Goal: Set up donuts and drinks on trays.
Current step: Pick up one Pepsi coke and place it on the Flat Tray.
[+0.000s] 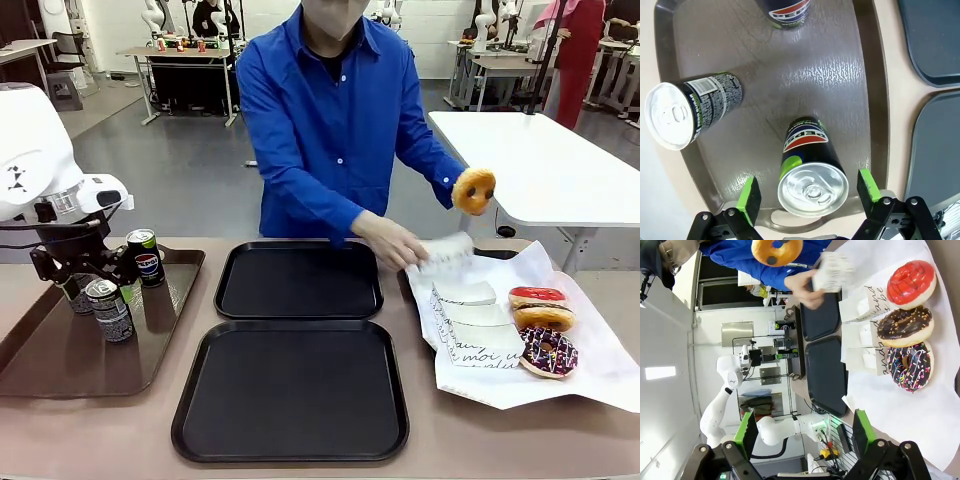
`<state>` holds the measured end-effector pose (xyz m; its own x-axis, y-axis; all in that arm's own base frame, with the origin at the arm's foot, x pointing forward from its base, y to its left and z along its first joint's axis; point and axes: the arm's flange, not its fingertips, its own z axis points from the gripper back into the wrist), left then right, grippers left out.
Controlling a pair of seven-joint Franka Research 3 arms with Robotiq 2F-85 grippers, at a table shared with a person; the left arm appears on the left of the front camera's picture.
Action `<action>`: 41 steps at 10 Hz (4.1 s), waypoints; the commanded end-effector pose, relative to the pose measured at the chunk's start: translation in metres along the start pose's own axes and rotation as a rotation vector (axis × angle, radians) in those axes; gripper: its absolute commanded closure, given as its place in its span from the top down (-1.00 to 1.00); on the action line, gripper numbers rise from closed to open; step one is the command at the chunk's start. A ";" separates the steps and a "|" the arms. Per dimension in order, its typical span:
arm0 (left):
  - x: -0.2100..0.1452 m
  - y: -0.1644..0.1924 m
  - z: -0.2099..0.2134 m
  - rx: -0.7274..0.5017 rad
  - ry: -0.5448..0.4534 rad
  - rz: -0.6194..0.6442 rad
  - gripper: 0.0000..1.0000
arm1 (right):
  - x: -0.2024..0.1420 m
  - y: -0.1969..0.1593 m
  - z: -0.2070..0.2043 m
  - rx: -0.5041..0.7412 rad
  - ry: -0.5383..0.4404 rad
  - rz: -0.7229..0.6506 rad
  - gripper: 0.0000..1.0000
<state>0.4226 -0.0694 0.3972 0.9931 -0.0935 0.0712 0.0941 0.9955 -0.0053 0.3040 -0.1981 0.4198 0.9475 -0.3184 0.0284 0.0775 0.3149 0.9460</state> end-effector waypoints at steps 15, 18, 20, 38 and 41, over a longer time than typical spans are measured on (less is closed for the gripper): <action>0.011 -0.003 -0.015 -0.002 0.056 0.009 -1.00 | 0.002 0.000 -0.002 0.010 -0.001 0.001 1.00; -0.003 -0.022 0.047 0.069 0.053 -0.051 -0.19 | 0.002 0.000 -0.002 0.010 -0.001 0.001 1.00; -0.026 -0.035 0.102 0.063 0.020 -0.102 -0.19 | 0.002 0.000 -0.002 0.010 -0.001 0.001 1.00; 0.062 -0.202 0.080 0.035 -0.108 -0.331 0.17 | 0.002 0.000 -0.002 0.010 -0.001 0.001 1.00; 0.092 -0.234 0.040 -0.005 -0.145 -0.369 0.17 | 0.002 0.000 -0.002 0.010 -0.001 0.001 1.00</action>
<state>0.4854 -0.3001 0.4412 0.8675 -0.4586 0.1926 0.4625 0.8862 0.0272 0.3045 -0.1977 0.4197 0.9480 -0.3170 0.0279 0.0777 0.3156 0.9457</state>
